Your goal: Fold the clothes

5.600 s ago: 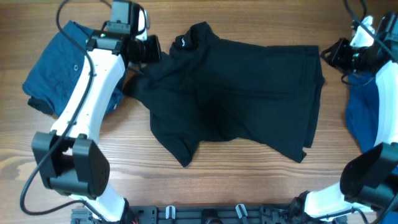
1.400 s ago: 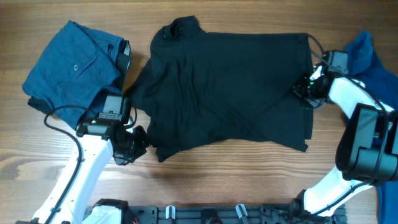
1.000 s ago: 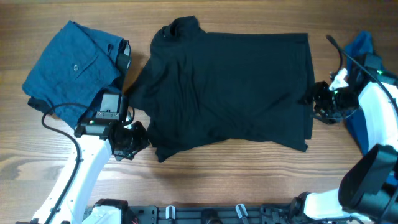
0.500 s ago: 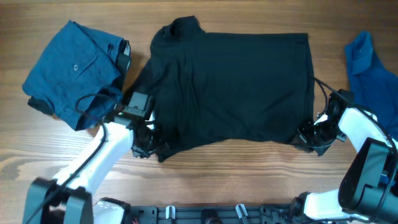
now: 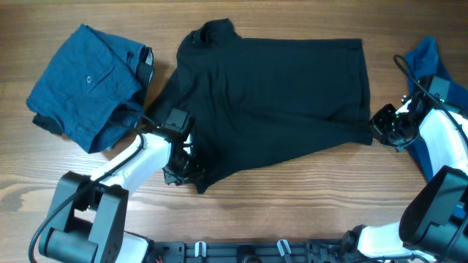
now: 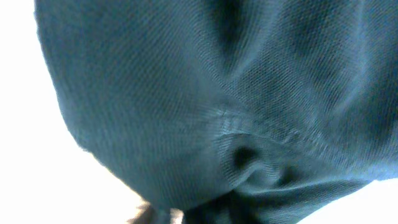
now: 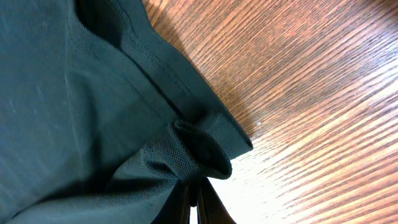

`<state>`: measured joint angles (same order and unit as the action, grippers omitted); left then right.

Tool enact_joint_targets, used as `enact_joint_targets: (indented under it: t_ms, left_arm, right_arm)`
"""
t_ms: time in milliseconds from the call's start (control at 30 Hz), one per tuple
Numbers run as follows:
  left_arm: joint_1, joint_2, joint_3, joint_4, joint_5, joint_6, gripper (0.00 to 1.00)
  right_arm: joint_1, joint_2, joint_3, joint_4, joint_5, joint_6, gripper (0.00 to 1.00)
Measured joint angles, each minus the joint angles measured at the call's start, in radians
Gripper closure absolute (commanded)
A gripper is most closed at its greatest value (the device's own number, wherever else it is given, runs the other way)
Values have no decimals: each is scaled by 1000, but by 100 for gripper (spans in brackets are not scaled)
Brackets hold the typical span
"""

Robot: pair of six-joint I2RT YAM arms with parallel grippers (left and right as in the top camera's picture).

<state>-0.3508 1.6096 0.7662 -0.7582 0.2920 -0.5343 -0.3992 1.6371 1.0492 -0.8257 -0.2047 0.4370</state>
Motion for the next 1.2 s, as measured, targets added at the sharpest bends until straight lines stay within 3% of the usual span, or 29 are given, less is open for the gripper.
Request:
enact_joint_targets:
  t_ms: [100, 267, 433, 633, 867, 1200]
  left_arm:
    - [0, 5, 0, -11, -2, 3, 96]
    - [21, -18, 0, -171, -6, 8, 96]
    - [92, -245, 50, -390, -34, 44, 96]
    - [143, -455, 84, -394, -82, 38, 96]
    - [150, -467, 84, -310, -103, 19, 96]
    - [150, -456, 84, -280, -114, 19, 96]
  right_arm:
    - [0, 0, 0, -10, 4, -11, 96]
    - [0, 0, 0, -43, 4, -31, 96]
    - [0, 0, 0, -151, 4, -82, 96]
    - [0, 0, 0, -190, 4, -105, 96]
    - [0, 0, 0, -134, -178, -232, 95]
    - [0, 0, 0, -116, -222, -259, 96]
